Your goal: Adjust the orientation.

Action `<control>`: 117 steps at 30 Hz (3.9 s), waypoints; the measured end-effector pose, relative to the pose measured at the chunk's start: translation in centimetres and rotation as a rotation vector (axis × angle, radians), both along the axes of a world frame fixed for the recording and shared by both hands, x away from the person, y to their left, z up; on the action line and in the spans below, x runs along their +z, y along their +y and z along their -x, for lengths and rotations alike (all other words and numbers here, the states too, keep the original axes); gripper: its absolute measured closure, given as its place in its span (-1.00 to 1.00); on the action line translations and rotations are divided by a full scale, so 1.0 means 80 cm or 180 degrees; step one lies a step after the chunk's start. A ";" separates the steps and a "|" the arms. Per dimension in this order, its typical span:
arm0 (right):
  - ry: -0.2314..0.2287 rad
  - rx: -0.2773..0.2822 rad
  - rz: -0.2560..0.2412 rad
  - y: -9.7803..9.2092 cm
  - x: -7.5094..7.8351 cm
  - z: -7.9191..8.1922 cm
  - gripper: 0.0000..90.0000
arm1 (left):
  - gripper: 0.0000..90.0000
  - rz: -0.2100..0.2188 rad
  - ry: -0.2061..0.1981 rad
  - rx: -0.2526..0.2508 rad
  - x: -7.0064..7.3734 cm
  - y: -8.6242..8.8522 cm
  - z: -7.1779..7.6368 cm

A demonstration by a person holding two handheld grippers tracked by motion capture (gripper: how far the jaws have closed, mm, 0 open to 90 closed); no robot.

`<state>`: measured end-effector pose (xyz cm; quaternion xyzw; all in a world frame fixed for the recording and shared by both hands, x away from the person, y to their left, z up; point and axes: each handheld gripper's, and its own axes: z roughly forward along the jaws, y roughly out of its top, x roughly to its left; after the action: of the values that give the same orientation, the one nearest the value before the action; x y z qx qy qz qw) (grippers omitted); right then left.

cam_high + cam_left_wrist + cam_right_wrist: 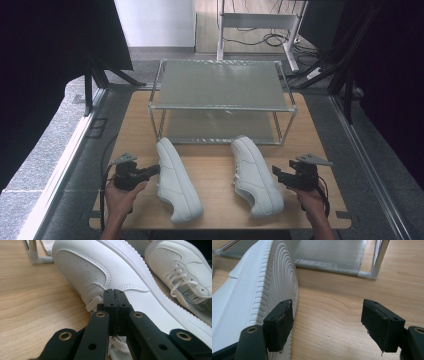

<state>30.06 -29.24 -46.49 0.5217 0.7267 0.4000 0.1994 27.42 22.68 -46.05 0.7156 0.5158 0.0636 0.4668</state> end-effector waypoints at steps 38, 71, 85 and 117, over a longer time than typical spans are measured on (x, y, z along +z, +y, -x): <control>0.0030 -0.0074 -0.0035 -0.008 -0.001 -0.004 -0.41 | 1.00 0.0114 -0.0266 -0.0108 0.024 -0.058 -0.030; 0.0055 -0.0139 0.0010 -0.017 -0.005 -0.002 -0.41 | 1.00 -0.0070 -0.0211 -0.0832 0.018 -0.172 -0.017; 0.0118 -0.0152 0.0036 -0.021 -0.007 -0.003 -0.41 | 1.00 -0.0226 -0.0081 -0.0881 0.007 -0.178 -0.018; 0.0148 -0.0190 0.0047 -0.026 -0.007 -0.002 -0.40 | 1.00 -0.0241 0.0057 -0.0709 0.006 -0.121 -0.014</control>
<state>30.21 -31.33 -47.02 0.5508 0.7182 0.3762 0.1982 28.58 13.01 -45.60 0.7861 0.4345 0.0243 0.4390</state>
